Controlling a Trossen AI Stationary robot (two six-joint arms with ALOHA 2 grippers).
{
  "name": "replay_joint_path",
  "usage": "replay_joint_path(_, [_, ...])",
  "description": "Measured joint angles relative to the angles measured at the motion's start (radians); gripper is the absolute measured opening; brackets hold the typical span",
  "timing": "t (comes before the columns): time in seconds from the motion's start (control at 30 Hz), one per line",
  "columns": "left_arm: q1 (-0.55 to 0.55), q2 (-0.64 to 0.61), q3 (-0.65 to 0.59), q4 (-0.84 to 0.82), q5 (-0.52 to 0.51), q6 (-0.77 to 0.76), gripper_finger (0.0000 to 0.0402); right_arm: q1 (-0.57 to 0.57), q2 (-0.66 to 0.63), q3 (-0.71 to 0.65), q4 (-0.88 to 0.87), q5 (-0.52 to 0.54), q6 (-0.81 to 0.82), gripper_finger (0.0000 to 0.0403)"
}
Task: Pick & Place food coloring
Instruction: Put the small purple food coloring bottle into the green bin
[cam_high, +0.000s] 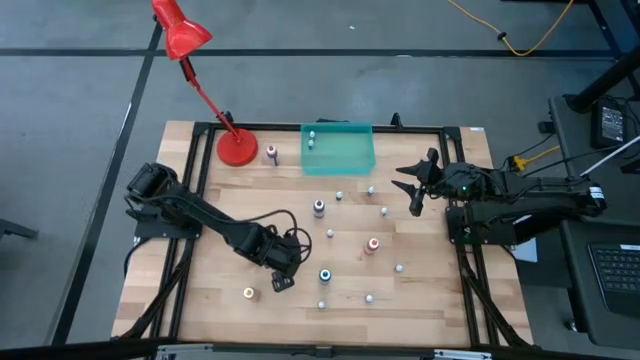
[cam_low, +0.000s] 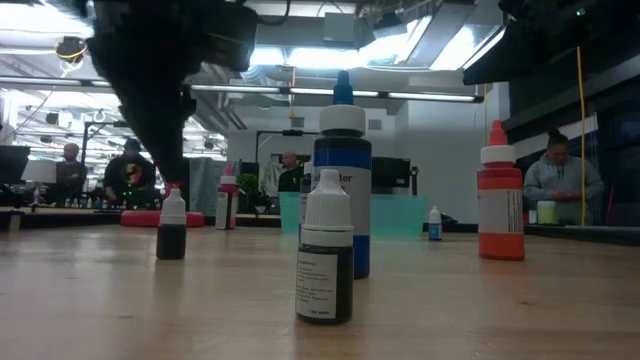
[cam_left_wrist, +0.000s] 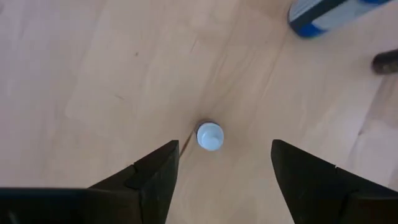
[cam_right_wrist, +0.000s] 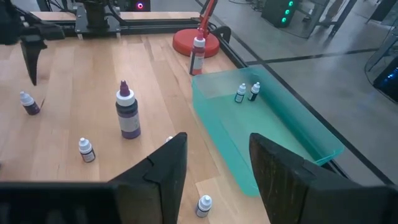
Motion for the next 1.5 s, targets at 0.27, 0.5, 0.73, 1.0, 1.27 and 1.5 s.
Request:
replay_joint_path(0.27, [-0.004,0.049,0.000,0.007,-0.050,0.009,0.0249,0.000,0.000,0.000,0.000,0.000,0.000,0.0175])
replay_joint_path(0.5, [-0.004,0.098,0.000,0.036,-0.041,0.027,0.0249,0.000,0.000,0.000,0.000,0.000,-0.002,0.0175])
replay_joint_path(0.73, [-0.002,0.106,0.000,0.049,-0.041,0.039,0.0238,0.000,0.000,0.000,-0.001,0.000,-0.001,0.0175])
replay_joint_path(1.0, [-0.002,0.106,0.000,0.044,-0.026,0.045,0.0188,0.000,0.000,0.000,0.000,0.000,-0.001,0.0175])
replay_joint_path(1.27, [-0.001,0.106,0.000,0.044,-0.023,0.053,0.0137,0.000,0.000,0.000,0.000,0.000,-0.003,0.0175])
replay_joint_path(1.5, [-0.001,0.106,0.000,0.044,-0.023,0.038,0.0092,0.000,0.000,0.000,0.000,0.000,-0.003,0.0175])
